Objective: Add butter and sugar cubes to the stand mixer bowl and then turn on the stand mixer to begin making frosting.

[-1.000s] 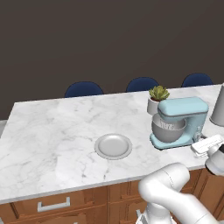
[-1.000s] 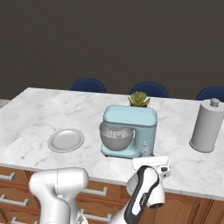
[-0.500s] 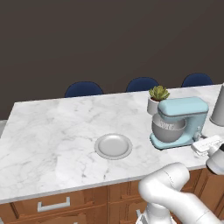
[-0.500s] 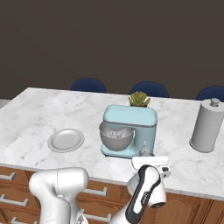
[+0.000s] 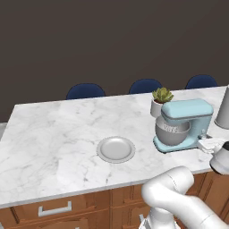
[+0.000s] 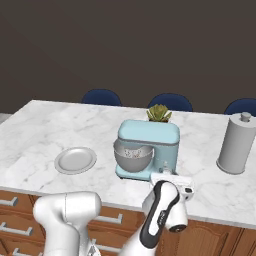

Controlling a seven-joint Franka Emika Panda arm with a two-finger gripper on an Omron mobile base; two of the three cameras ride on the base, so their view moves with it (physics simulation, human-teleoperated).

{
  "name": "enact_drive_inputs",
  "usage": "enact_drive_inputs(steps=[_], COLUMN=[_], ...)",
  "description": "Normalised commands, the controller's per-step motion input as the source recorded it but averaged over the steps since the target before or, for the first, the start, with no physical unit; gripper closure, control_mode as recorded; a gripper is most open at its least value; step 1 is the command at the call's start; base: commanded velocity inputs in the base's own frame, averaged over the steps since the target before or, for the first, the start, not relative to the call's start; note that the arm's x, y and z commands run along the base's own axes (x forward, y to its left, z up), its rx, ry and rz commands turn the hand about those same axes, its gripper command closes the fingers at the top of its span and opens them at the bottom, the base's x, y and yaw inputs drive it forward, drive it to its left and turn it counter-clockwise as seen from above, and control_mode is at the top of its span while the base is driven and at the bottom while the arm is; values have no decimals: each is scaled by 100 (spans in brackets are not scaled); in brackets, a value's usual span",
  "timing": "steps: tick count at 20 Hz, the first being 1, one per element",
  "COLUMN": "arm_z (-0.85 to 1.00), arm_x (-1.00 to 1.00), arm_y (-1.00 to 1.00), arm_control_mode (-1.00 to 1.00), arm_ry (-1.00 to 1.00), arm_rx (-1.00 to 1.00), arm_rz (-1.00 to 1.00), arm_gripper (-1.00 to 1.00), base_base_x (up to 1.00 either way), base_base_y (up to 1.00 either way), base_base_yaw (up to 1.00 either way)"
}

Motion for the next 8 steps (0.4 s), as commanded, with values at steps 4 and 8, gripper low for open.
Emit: enact_drive_inputs(steps=[4, 8], arm_z=[12, 5], arm_x=[0, 0], arm_y=[0, 0], arm_control_mode=[-100, -100], arm_ry=[10, 10], arm_rx=[22, 22], arm_rz=[0, 0], arm_gripper=[100, 100], base_base_x=[0, 0], base_base_y=[0, 0], base_base_yaw=[0, 0])
